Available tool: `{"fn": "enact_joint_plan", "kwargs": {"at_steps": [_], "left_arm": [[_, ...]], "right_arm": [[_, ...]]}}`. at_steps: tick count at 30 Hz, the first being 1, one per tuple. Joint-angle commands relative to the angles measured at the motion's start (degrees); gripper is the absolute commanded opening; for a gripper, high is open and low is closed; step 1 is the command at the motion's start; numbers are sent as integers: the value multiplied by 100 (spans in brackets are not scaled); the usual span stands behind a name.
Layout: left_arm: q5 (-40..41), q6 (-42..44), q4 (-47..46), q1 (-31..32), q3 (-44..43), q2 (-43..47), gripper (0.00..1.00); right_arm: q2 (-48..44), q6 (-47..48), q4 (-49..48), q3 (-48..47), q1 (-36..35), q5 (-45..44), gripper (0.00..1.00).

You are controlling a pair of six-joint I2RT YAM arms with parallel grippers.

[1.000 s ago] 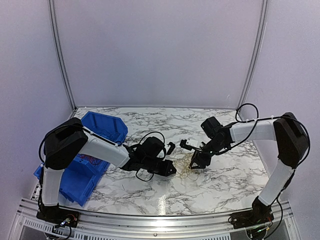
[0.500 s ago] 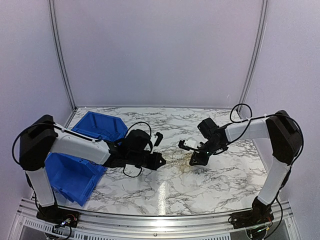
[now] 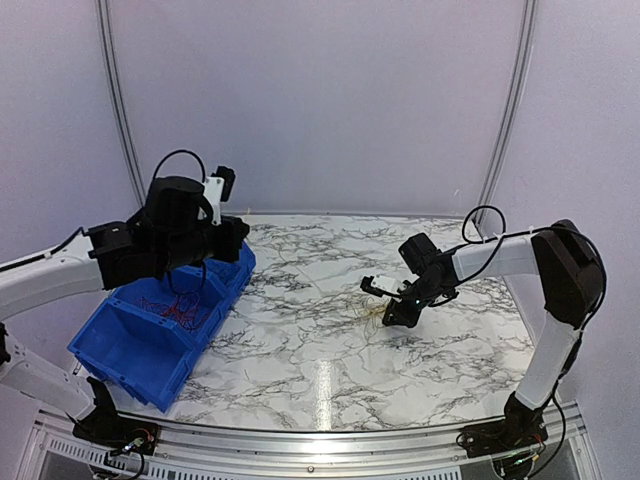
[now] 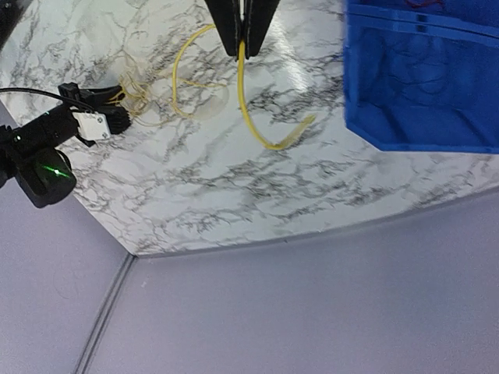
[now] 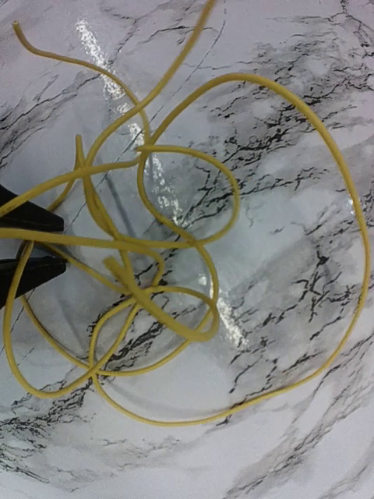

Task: Untangle the cables

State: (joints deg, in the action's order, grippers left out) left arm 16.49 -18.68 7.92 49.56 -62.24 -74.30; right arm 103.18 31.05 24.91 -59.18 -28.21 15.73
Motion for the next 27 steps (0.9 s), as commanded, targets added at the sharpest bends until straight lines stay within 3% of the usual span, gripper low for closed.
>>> {"fn": "enact_joint_plan", "kwargs": {"at_steps": [1,8,20,27], "left_arm": [[1269,874,1075,-124,-669,795,0],[2411,1821,1915,-201,-1731,1232,0],[3139,2805,2279,-219,-2749,1211,0],[3720,4169,2279,-211,-4440,762,0]], "right_arm": [[289,-56,175,-39,70,-389,14],[351,-51,223,-50,70,-446,14],[427,-52,243,-50,96,-630,18],[457,-53,269,-50,107,-658,6]]}}
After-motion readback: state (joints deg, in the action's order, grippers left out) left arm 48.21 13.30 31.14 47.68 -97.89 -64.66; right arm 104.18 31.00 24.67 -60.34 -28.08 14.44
